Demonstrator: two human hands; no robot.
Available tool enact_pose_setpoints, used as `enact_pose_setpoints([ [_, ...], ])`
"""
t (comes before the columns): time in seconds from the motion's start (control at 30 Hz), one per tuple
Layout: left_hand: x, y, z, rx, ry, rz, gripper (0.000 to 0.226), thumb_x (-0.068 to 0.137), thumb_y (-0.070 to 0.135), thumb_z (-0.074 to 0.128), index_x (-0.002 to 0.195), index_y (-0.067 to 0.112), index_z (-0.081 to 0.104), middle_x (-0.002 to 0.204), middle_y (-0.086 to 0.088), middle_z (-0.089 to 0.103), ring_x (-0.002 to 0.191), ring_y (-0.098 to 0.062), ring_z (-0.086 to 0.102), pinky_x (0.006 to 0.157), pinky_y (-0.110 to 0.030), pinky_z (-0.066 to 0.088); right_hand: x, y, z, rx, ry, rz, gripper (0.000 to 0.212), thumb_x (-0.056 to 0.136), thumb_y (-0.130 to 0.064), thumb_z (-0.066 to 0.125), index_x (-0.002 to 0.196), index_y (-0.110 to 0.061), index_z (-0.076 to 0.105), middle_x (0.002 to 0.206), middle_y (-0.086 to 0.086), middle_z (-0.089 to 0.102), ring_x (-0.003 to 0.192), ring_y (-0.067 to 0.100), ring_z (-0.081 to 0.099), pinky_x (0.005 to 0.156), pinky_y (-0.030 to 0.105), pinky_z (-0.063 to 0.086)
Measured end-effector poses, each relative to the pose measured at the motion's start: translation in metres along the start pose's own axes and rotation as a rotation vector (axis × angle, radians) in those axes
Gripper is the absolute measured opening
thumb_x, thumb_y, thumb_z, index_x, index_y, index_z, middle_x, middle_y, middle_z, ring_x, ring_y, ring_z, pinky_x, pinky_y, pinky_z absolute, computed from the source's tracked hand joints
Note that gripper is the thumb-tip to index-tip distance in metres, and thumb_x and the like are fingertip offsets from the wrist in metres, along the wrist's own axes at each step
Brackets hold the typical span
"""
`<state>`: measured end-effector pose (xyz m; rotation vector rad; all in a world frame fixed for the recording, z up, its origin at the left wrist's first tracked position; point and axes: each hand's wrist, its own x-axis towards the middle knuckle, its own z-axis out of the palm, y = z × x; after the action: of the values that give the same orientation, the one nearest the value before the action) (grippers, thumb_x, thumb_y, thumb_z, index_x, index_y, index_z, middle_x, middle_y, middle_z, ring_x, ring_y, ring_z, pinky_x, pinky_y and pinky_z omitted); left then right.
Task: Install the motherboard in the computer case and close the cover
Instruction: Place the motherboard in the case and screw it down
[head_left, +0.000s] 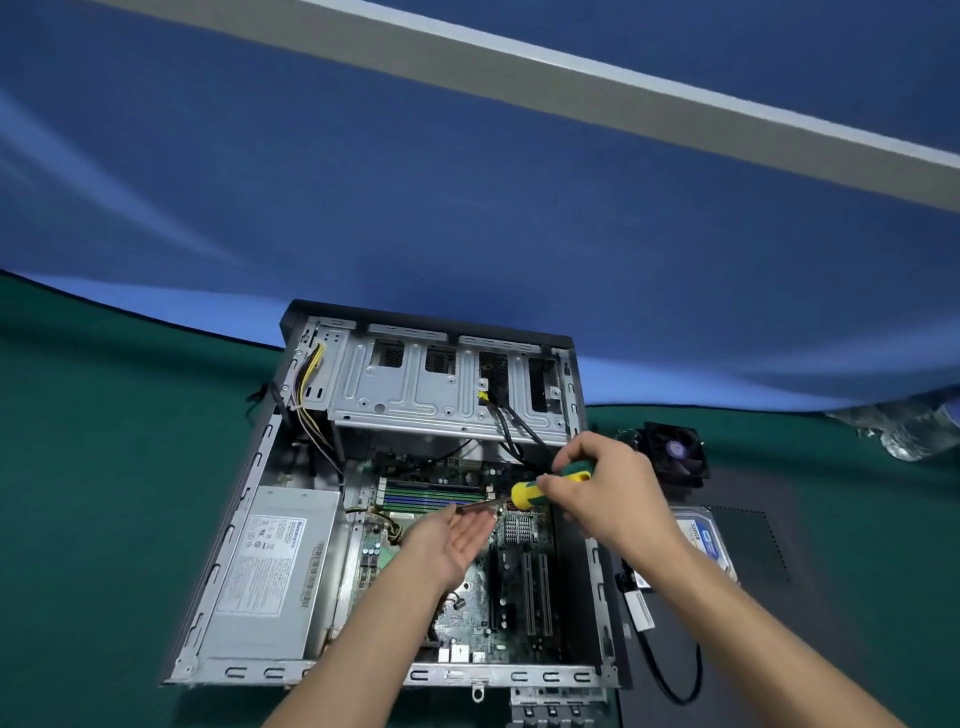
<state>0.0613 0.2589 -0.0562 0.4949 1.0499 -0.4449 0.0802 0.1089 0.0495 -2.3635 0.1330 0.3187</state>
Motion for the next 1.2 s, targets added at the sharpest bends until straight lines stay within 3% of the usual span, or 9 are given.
enact_pose_setpoints([
  [0.1, 0.007, 0.000, 0.001, 0.043, -0.007, -0.046, 0.017, 0.099, 0.009, 0.042, 0.092, -0.004, 0.051, 0.083, -0.024, 0.062, 0.086, -0.035, 0.064, 0.073, -0.044, 0.051, 0.004, 0.007, 0.002, -0.035, -0.011, 0.012, 0.019, 0.079, -0.022, 0.076, 0.074, -0.021, 0.058, 0.054, -0.004, 0.058, 0.032, 0.003, 0.042, 0.036, 0.018, 0.034],
  [0.23, 0.013, 0.001, 0.004, 0.174, -0.016, -0.054, 0.026, 0.102, 0.016, 0.036, 0.094, -0.004, 0.051, 0.065, -0.018, 0.069, 0.056, -0.028, 0.068, 0.045, -0.035, 0.056, 0.010, 0.014, 0.000, -0.038, -0.001, 0.017, 0.019, 0.078, -0.023, 0.076, 0.075, -0.021, 0.058, 0.054, -0.004, 0.058, 0.036, 0.005, 0.043, 0.038, 0.019, 0.035],
  [0.43, 0.014, -0.004, 0.004, 0.676, -0.005, 0.009, 0.045, 0.100, 0.029, 0.032, 0.088, -0.002, 0.062, 0.065, -0.010, 0.071, 0.048, -0.020, 0.064, 0.047, -0.023, 0.048, 0.017, 0.021, -0.010, -0.065, 0.013, 0.029, 0.019, 0.078, -0.025, 0.077, 0.074, -0.022, 0.059, 0.059, -0.001, 0.062, 0.044, 0.014, 0.052, 0.039, 0.020, 0.036],
  [0.53, 0.024, -0.009, 0.003, 1.077, 0.193, 0.364, 0.026, 0.096, 0.024, 0.044, 0.078, 0.008, 0.054, 0.061, 0.001, 0.057, 0.051, -0.017, 0.052, 0.067, -0.033, 0.050, 0.023, 0.025, -0.015, -0.116, 0.009, 0.051, 0.018, 0.078, -0.025, 0.076, 0.073, -0.023, 0.058, 0.058, -0.002, 0.061, 0.044, 0.013, 0.050, 0.042, 0.022, 0.035],
  [0.63, 0.032, -0.007, 0.004, 1.546, 0.371, 0.806, 0.008, 0.092, 0.020, 0.053, 0.098, 0.015, 0.054, 0.093, 0.001, 0.058, 0.084, -0.016, 0.056, 0.082, -0.036, 0.051, 0.025, 0.030, -0.013, -0.137, -0.018, 0.067, 0.017, 0.078, -0.025, 0.075, 0.074, -0.023, 0.059, 0.058, -0.002, 0.059, 0.045, 0.014, 0.049, 0.045, 0.023, 0.036],
  [0.7, 0.042, -0.002, 0.005, 1.796, 0.355, 1.031, 0.037, 0.086, 0.013, 0.058, 0.122, 0.014, 0.049, 0.117, -0.002, 0.053, 0.107, -0.017, 0.048, 0.091, -0.030, 0.047, 0.026, 0.033, -0.010, -0.166, -0.025, 0.070, 0.017, 0.079, -0.025, 0.074, 0.075, -0.024, 0.058, 0.057, -0.004, 0.057, 0.042, 0.011, 0.045, 0.043, 0.022, 0.033],
  [0.77, 0.049, 0.004, 0.004, 1.953, 0.287, 1.142, 0.053, 0.080, 0.006, 0.059, 0.131, 0.013, 0.045, 0.125, -0.004, 0.051, 0.115, -0.020, 0.042, 0.101, -0.032, 0.038, 0.027, 0.035, -0.006, -0.189, -0.021, 0.066, 0.017, 0.079, -0.025, 0.074, 0.075, -0.024, 0.057, 0.057, -0.006, 0.055, 0.038, 0.006, 0.042, 0.041, 0.022, 0.030],
  [0.93, 0.062, 0.010, -0.010, 2.107, 0.236, 0.931, 0.071, 0.077, 0.006, 0.061, 0.142, 0.016, 0.033, 0.137, -0.006, 0.043, 0.131, -0.023, 0.033, 0.116, -0.040, 0.013, 0.033, 0.035, 0.000, -0.224, -0.023, 0.049, 0.019, 0.081, -0.027, 0.073, 0.075, -0.025, 0.055, 0.056, -0.006, 0.056, 0.036, 0.006, 0.041, 0.040, 0.022, 0.029],
  [1.2, 0.060, 0.008, -0.007, 2.087, 0.274, 0.917, 0.070, 0.076, 0.001, 0.059, 0.141, 0.013, 0.035, 0.140, -0.008, 0.041, 0.134, -0.024, 0.031, 0.117, -0.041, 0.008, 0.041, 0.028, 0.003, -0.284, -0.019, 0.026, 0.019, 0.079, -0.027, 0.073, 0.074, -0.024, 0.055, 0.056, -0.006, 0.054, 0.044, 0.011, 0.045, 0.043, 0.024, 0.029],
])
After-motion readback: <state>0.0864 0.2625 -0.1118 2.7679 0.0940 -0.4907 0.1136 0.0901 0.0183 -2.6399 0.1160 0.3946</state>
